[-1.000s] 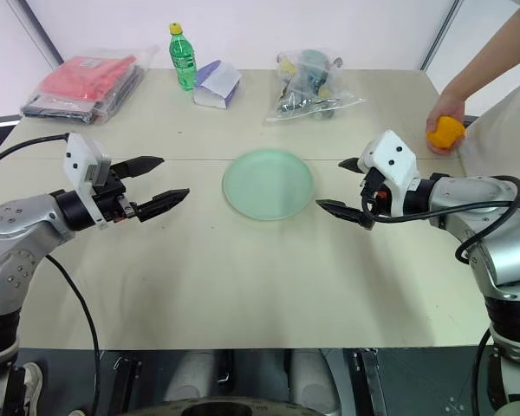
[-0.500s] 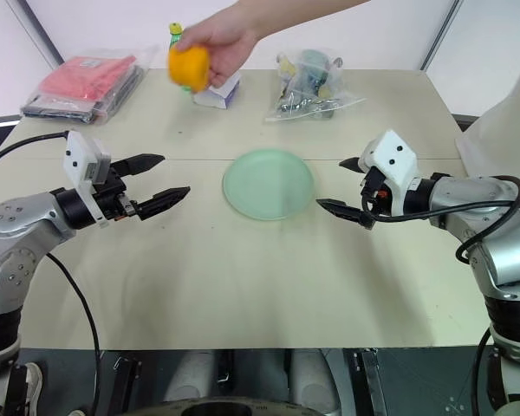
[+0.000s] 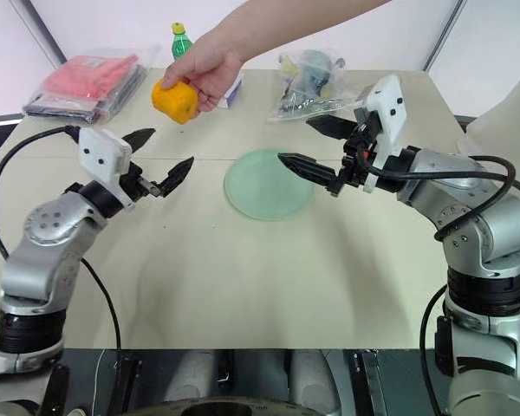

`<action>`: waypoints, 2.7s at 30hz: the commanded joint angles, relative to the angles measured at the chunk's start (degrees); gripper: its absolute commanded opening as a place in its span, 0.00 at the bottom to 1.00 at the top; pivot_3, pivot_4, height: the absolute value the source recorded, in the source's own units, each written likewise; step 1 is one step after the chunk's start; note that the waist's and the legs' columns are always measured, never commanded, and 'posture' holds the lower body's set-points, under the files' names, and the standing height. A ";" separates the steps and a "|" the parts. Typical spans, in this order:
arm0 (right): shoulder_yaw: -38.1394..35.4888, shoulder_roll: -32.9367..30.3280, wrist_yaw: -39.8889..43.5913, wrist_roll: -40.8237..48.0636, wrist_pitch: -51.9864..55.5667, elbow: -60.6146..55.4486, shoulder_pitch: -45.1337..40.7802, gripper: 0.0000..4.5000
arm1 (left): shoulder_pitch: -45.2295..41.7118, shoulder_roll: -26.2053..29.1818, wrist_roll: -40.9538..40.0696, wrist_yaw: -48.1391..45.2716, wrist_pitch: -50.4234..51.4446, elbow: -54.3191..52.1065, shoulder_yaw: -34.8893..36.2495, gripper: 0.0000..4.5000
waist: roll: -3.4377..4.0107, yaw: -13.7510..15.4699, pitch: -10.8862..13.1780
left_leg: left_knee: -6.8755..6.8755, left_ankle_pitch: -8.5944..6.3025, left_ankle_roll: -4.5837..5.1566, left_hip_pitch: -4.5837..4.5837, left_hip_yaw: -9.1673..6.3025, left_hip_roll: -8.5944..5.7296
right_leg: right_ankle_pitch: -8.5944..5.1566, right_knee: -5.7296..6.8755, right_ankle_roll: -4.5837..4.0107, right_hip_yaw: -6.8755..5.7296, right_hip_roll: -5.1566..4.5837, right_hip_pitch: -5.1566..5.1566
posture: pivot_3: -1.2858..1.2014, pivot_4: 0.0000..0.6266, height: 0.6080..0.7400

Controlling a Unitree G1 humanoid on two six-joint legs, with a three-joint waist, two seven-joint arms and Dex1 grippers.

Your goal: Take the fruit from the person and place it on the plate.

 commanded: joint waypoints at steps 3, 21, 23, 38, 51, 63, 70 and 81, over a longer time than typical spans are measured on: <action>0.04 -1.24 -0.24 0.44 -0.07 -2.18 -0.13 1.00 | -3.25 -1.61 4.08 2.52 -5.53 3.38 0.68 1.00 | 0.00 0.36 0.00 | 0.00 0.00 0.00 0.01 -0.01 0.00 | 0.00 0.01 0.00 0.00 0.01 0.00 | 0.52 0.24 0.93; -0.29 -2.49 -2.07 0.68 -0.14 -4.28 1.44 1.00 | -16.20 -3.73 7.45 0.37 -17.20 21.80 -0.50 1.00 | -0.01 0.78 0.00 | 0.06 0.00 0.00 0.00 0.01 0.00 | 0.01 0.04 0.01 -0.02 0.01 0.00 | 0.52 0.24 0.93; -0.33 -2.53 -2.28 0.70 -0.16 -4.53 1.63 1.00 | -17.45 -4.05 7.92 0.20 -18.65 23.98 -0.67 1.00 | -0.01 0.78 0.00 | 0.06 0.00 0.00 -0.01 0.01 0.00 | 0.01 0.04 0.01 -0.02 0.01 0.00 | 0.52 0.24 0.93; -0.63 -3.33 -3.83 0.88 0.25 -5.72 2.64 1.00 | -20.13 -6.72 7.53 -0.54 -20.72 29.52 -0.88 0.44 | -0.01 0.76 0.00 | 0.06 0.00 0.00 -0.01 0.01 0.00 | 0.01 0.05 0.01 -0.02 0.02 0.00 | 0.52 0.24 0.93; -5.67 -12.49 -1.19 -1.35 -0.64 -7.15 11.97 1.00 | -20.91 -9.74 -7.96 -14.25 4.10 22.98 -5.53 0.44 | -0.01 0.79 0.00 | 0.08 0.00 0.00 -0.01 -0.01 -0.01 | 0.00 0.02 0.02 -0.03 0.01 0.03 | 0.52 0.24 0.93; -6.76 -11.07 -4.94 -1.52 -0.52 -12.47 18.12 1.00 | -26.65 -17.64 -1.16 -18.27 2.61 44.33 -13.88 0.44 | -0.01 0.74 0.00 | 0.08 0.00 0.01 0.00 -0.10 0.00 | 0.00 0.03 0.02 -0.02 0.11 0.03 | 0.52 0.24 0.93; -7.42 -10.04 -7.52 -0.73 -0.01 -14.70 19.62 1.00 | -30.45 -20.56 2.40 -19.60 -4.98 57.08 -13.52 0.67 | -0.01 0.81 0.00 | 0.09 0.00 0.01 -0.02 -0.09 -0.02 | 0.00 -0.01 0.02 -0.02 0.09 0.03 | 0.52 0.24 0.93; -5.31 -9.85 -7.88 -1.04 -0.76 -13.41 18.12 1.00 | -28.56 -17.97 -3.97 -20.79 3.90 40.46 -7.61 1.00 | -0.01 0.63 0.00 | 0.08 0.00 0.01 -0.03 -0.13 -0.01 | 0.00 0.00 0.02 -0.02 0.10 0.02 | 0.52 0.24 0.93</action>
